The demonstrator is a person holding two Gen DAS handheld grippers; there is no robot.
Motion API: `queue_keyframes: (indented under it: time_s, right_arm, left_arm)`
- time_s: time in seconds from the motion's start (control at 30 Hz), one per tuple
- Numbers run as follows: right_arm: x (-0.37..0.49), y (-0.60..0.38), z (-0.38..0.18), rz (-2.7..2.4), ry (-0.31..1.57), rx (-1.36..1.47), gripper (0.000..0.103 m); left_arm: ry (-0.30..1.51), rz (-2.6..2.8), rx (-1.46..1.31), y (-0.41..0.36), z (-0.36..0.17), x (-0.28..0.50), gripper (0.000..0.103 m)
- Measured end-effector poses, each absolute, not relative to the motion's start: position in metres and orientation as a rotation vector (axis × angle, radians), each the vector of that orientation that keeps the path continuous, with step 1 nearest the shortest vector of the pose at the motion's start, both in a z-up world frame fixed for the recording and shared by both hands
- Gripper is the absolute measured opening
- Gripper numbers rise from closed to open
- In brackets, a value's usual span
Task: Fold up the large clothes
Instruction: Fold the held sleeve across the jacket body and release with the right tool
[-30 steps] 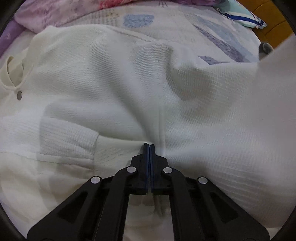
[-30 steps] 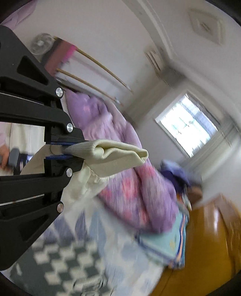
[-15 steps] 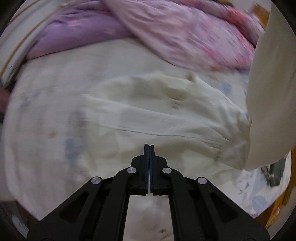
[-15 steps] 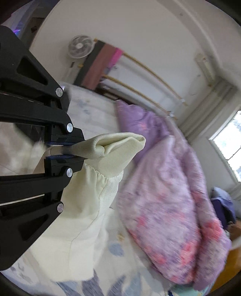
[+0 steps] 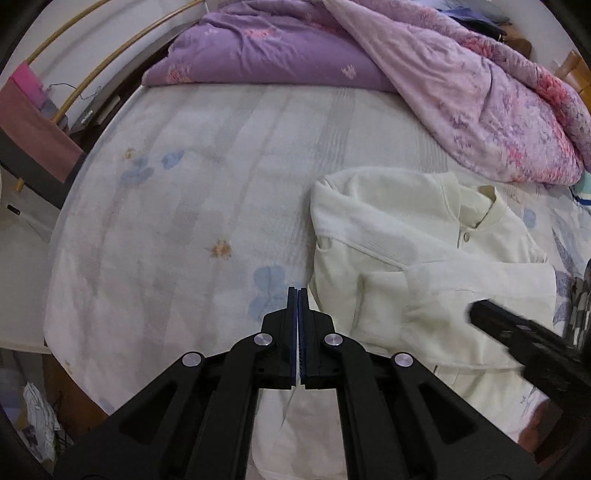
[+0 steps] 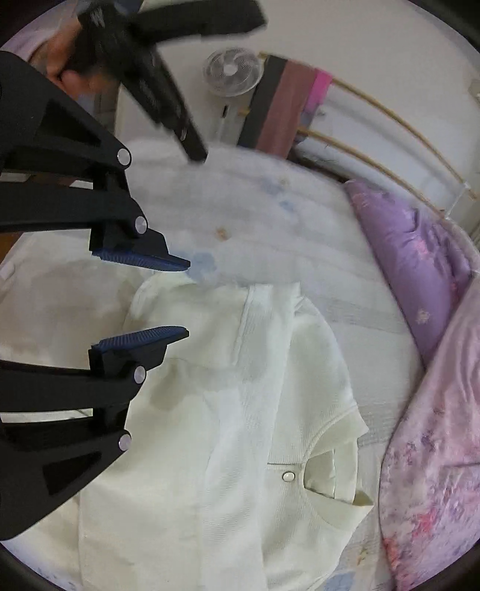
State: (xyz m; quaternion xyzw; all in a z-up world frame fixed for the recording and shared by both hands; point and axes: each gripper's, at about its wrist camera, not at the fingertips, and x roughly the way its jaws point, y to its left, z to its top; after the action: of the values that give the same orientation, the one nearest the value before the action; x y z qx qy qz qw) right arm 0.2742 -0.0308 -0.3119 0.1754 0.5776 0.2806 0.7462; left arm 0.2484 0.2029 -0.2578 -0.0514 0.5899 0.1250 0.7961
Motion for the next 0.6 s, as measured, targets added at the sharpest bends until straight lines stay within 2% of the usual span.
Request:
queue_keyframes:
  time_s: [0.03,0.13,0.2,0.3,0.33,0.4,0.43,0.5,0.53,0.6]
  right_arm:
    - [0.272,-0.041,-0.308,0.587,1.249,0.375,0.08]
    - [0.268,-0.088,-0.302,0.519,1.215,0.365,0.079]
    - [0.27,-0.132,-0.311,0.441,1.25,0.379,0.075]
    - [0.273,-0.192,-0.331,0.299,1.278,0.399,0.059]
    - [0.275,-0.217,-0.34,0.238,1.297,0.379,0.04]
    - [0.277,-0.244,-0.362,0.154,1.365,0.322,0.019]
    - [0.277,-0.259,-0.385,0.122,1.443,0.331,0.015]
    - [0.271,-0.279,-0.429,0.132,1.525,0.459,0.014]
    - [0.268,-0.284,-0.449,0.125,1.565,0.459,0.0]
    - [0.276,-0.294,-0.454,0.121,1.553,0.491,0.0]
  left_arm:
    - [1.273,0.26,-0.106,0.199,-0.262,0.25,0.002]
    - [1.291,0.194,-0.106,0.172,-0.281,0.257,0.002]
    - [1.308,0.15,-0.081,0.149,-0.299,0.265,0.002]
    - [1.346,0.096,-0.071,0.12,-0.33,0.277,0.002]
    - [1.362,0.087,-0.067,0.114,-0.341,0.28,0.002]
    - [1.392,0.087,-0.038,0.102,-0.364,0.288,0.002]
    - [1.406,0.092,-0.033,0.1,-0.377,0.292,0.002]
    - [1.489,0.122,-0.045,0.1,-0.417,0.301,0.002]
    - [1.551,0.15,-0.072,0.104,-0.445,0.304,0.001]
    - [1.573,0.161,-0.1,0.108,-0.461,0.306,0.002]
